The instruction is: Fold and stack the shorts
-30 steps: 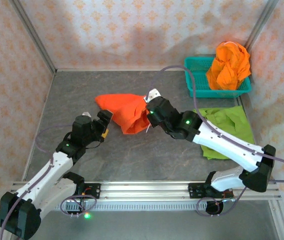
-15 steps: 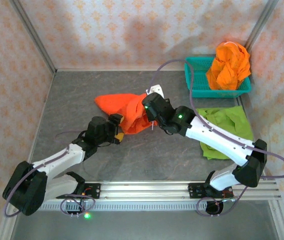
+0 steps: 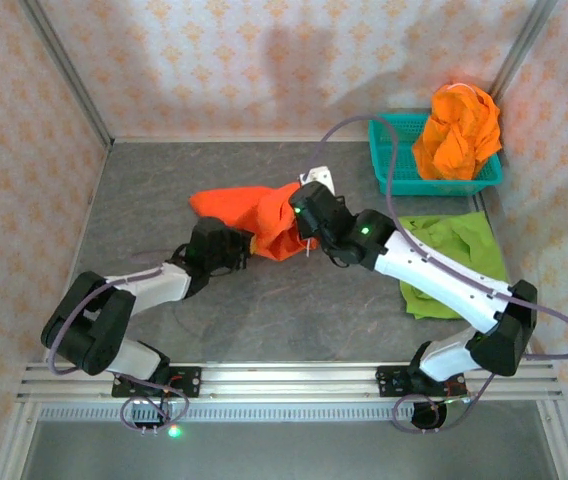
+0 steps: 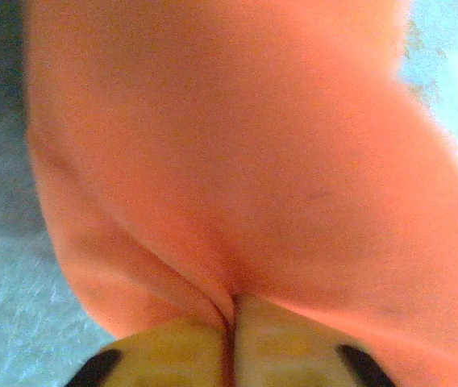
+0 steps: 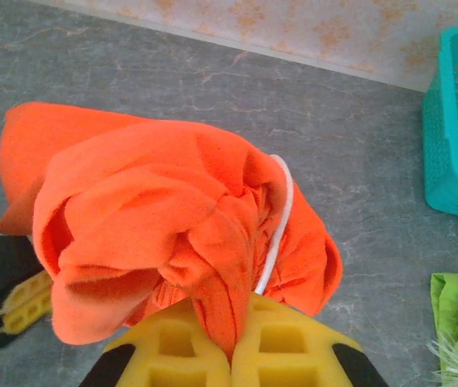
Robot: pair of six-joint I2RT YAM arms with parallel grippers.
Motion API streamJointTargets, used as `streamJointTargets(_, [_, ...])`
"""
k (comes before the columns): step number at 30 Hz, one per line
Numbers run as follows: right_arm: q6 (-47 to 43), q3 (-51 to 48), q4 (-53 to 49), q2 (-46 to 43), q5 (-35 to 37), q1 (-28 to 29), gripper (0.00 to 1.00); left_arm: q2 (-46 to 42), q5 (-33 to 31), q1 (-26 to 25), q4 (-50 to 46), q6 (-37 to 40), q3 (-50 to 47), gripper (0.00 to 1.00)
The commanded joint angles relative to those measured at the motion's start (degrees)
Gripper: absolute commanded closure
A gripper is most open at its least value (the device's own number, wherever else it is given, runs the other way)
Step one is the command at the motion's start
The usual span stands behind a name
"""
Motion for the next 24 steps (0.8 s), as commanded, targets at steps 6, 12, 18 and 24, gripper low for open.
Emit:
streamJointTargets(6, [-5.4, 1.5, 2.3, -2.6, -5.2, -10.7, 1.00, -4.5, -5.7, 7.2, -30.1, 33.3, 24.0, 1.00])
streamJointTargets(12, [-10.8, 19.5, 3.0, 8.1, -11.9, -20.6, 1.00, 4.0, -17.1, 9.7, -53.5, 58.2, 56.1, 1.00])
streamJointTargets(18, [-12.1, 43.2, 1.1, 18.6, -17.3, -25.6, 1.00, 12.3, -26.6, 9.9, -66.1, 73.9, 82.4, 1.00])
streamJointTargets(24, [-16.6, 35.2, 8.3, 12.6, -20.7, -26.0, 1.00, 0.9, -28.0, 8.9, -59.8, 79.7, 70.2, 1.00])
